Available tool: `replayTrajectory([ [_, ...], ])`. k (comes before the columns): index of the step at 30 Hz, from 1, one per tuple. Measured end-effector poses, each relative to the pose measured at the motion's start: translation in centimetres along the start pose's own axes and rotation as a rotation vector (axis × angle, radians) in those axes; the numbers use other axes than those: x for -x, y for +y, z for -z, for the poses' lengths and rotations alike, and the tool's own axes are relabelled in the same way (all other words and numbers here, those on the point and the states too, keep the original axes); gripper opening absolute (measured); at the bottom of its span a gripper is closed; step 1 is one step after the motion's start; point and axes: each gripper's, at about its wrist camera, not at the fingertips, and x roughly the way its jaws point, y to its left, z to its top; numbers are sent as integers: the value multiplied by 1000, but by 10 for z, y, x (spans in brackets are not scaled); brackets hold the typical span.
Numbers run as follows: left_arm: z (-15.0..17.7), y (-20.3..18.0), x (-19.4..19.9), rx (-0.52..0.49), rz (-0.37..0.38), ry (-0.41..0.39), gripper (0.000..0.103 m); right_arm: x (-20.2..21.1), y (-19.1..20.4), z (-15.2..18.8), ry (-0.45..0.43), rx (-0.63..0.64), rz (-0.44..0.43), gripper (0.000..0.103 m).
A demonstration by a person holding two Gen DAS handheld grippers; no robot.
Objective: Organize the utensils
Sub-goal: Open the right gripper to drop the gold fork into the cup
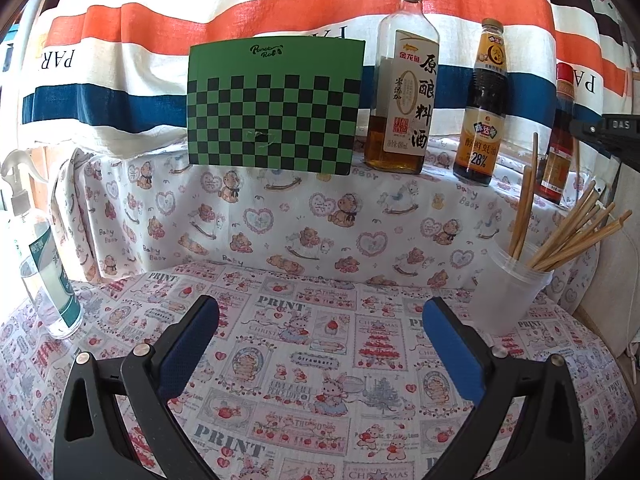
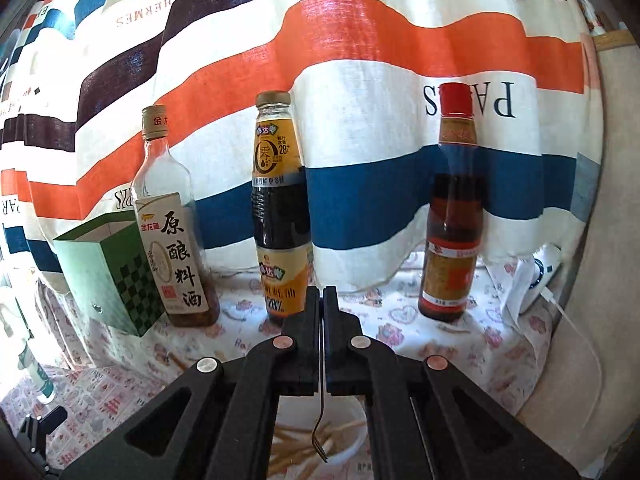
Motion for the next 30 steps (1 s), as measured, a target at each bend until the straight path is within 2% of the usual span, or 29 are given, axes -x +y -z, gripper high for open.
replayTrajectory([
  [4, 1, 0, -6, -11, -13, 21, 101, -26, -9, 14, 6, -88, -51, 2],
  [8, 0, -1, -7, -10, -9, 29, 101, -36, -18, 32, 24, -100, -53, 2],
  [11, -1, -1, -4, -4, 5, 20, 101, -31, -22, 42, 66, -90, -96, 2],
  [14, -2, -2, 3, -6, 14, -12, 101, -10, -24, 51, 46, -86, -95, 5],
  [15, -2, -2, 5, -6, 18, -25, 101, 0, -26, 54, 30, -101, -103, 9],
  [16, -1, -3, 8, -6, 23, -39, 101, 10, -27, 56, 10, -113, -109, 24],
  [17, -1, -4, 11, -6, 29, -46, 101, 22, -27, 59, -14, -111, -102, 44],
  [19, 2, -7, 16, -12, 48, -67, 101, 49, -24, 66, -79, -94, -68, 63],
  [21, 5, -15, 24, -44, 52, -104, 101, 73, -21, 76, -108, -88, -84, 65],
  [23, 12, -23, 32, -95, 56, -146, 101, 91, -18, 90, -121, -75, -114, 80],
  [25, 21, -28, 44, -138, 67, -210, 101, 104, -14, 107, -151, -54, -93, 86],
  [27, 29, -31, 54, -160, 83, -261, 103, 108, -11, 123, -163, -33, -59, 86],
  [30, 32, -34, 63, -177, 85, -303, 103, 97, -13, 138, -99, -43, -58, 88],
])
